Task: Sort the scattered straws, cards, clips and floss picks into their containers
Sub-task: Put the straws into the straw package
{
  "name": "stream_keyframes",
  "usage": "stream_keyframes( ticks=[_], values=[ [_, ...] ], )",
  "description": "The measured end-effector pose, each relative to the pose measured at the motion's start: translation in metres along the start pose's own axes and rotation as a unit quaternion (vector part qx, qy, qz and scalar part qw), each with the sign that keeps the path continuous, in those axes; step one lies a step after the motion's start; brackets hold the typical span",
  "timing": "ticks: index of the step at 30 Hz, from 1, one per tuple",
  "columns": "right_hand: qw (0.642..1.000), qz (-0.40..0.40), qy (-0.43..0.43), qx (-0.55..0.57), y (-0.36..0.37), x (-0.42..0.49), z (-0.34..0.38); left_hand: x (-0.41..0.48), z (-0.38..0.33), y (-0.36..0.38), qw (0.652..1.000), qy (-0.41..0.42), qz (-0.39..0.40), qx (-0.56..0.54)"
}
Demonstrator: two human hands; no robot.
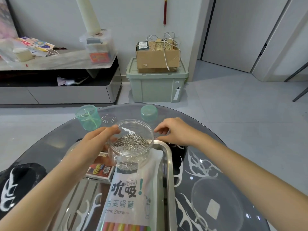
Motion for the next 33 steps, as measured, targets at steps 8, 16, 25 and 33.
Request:
stream_keyframes(
  ticks=[8, 16, 25, 33],
  values=[
    [0.997, -0.019, -0.059, -0.053, 0.002, 0.029, -0.006, 0.008, -0.004, 0.0, 1.0, 0.021, 0.017, 0.001],
    [0.978, -0.17, 0.113, 0.029, -0.036, 0.026, -0.076, 0.016, -0.005, 0.011, 0.999, 0.007, 0.031, -0.012],
    [0.935, -0.201, 0.215, 0.2, -0.037, 0.015, -0.116, 0.022, -0.008, 0.02, 0.998, 0.005, 0.054, -0.027],
    [0.911, -0.279, 0.244, 0.181, -0.052, 0.005, -0.117, 0.026, -0.005, 0.018, 0.998, 0.005, 0.054, -0.032]
  ],
)
Point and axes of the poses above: each hand's wrist, its own x-axis towards the middle knuckle, its own y-axis out of the palm, z = x × y, the point moved 5 cm from there along x, towards the middle knuckle, and after that the axes turned 9 degrees about -y, right-handed, at the moved point
